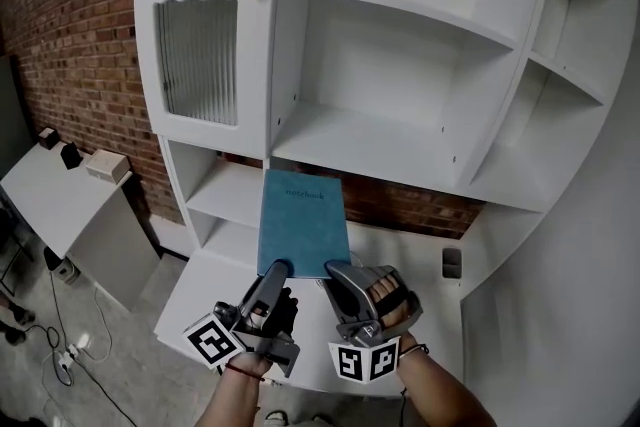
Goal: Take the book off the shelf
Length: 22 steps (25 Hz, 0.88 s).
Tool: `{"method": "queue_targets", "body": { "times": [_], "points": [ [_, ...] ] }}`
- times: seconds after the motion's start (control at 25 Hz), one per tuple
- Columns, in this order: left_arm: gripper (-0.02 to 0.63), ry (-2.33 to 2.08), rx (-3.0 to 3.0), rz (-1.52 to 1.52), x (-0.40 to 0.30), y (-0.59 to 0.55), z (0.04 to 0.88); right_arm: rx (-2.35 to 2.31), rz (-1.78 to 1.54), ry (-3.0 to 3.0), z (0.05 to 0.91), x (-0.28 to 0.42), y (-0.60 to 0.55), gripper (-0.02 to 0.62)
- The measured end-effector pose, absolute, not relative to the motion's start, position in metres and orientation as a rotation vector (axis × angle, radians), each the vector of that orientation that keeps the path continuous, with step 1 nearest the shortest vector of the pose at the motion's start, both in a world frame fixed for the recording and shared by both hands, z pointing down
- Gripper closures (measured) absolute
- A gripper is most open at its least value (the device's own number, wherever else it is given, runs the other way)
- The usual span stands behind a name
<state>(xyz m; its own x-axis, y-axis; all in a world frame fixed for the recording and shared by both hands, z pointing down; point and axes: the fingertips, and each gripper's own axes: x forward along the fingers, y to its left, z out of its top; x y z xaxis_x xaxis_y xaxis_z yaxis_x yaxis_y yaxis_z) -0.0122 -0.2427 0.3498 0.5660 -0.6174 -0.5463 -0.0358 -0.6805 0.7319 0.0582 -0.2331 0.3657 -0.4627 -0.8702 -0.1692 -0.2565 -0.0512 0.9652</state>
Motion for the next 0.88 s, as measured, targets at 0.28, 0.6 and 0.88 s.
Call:
{"method": "queue_targets", "body": {
  "times": [0.28,0.6,0.88],
  "points": [
    [0.523,-0.599,2.004,-1.078,-0.037,-0.251,0.398,1.114,-1.414,-1.827,0.414,0.034,-0.243,0.540],
    [0.523,-0.673,1.860,-1.044,-0.057,-0.253,0.468,0.985,-1.301,-1.894,0.481,0.014,-0.246,0.540],
    [0.523,-0.700,1.782,-1.012,-0.071,-0.248,0.519,0.902,-1.232,-1.932,0.528,0.001,-0.240,0.540]
  ]
}}
